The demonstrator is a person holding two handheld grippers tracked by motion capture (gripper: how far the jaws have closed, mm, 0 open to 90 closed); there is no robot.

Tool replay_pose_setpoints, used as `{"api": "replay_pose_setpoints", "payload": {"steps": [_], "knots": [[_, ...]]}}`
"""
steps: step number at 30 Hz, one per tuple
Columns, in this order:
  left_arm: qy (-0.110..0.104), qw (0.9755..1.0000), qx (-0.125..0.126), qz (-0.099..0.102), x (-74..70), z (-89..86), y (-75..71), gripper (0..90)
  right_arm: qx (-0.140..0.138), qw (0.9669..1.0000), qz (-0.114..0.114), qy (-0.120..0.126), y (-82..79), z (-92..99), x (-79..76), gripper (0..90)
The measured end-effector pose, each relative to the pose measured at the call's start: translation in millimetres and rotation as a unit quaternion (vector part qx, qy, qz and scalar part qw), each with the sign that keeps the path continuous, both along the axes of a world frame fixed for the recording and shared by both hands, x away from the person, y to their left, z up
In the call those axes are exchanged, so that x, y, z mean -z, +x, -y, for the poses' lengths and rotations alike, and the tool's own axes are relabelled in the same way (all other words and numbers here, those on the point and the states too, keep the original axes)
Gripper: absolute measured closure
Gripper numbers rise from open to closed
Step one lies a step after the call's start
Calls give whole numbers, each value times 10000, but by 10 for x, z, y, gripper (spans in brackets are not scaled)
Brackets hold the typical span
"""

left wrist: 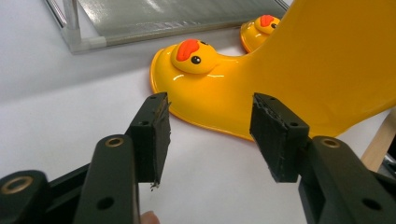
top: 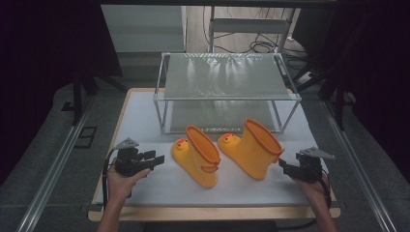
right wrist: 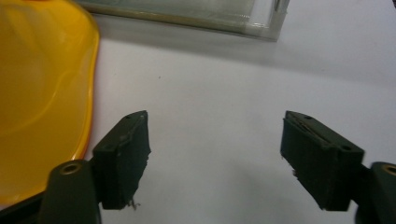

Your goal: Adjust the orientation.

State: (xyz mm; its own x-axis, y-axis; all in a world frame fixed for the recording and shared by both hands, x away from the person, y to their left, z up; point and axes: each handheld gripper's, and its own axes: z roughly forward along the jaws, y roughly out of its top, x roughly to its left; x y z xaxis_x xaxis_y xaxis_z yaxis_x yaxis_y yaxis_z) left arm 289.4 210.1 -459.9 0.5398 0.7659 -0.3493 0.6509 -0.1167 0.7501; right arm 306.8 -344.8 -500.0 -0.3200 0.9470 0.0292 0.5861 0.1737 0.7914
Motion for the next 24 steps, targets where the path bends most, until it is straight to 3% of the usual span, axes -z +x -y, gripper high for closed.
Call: {"api": "replay_pose_setpoints", "payload": {"steps": [3, 8, 11, 18, 24], "knots": [[73, 9999, -40, 70, -13, 19, -36, 586, -23, 9999, 97, -35, -56, 66, -2, 292], [95, 9999, -94, 107, -11, 52, -82, 798, -2, 9995, 260, 176, -70, 125, -33, 364], [49, 9999, -119, 108, 3, 77, -119, 891, -52, 9997, 184, 160, -59, 111, -3, 366], [182, 9996, 199, 114, 16, 318, -233, 899, -299, 9994, -43, 159, -45, 26, 64, 383], [314, 9972, 660, 180, 86, 738, -349, 899, -342, 9993, -74, 99, -46, -10, 84, 385]]}}
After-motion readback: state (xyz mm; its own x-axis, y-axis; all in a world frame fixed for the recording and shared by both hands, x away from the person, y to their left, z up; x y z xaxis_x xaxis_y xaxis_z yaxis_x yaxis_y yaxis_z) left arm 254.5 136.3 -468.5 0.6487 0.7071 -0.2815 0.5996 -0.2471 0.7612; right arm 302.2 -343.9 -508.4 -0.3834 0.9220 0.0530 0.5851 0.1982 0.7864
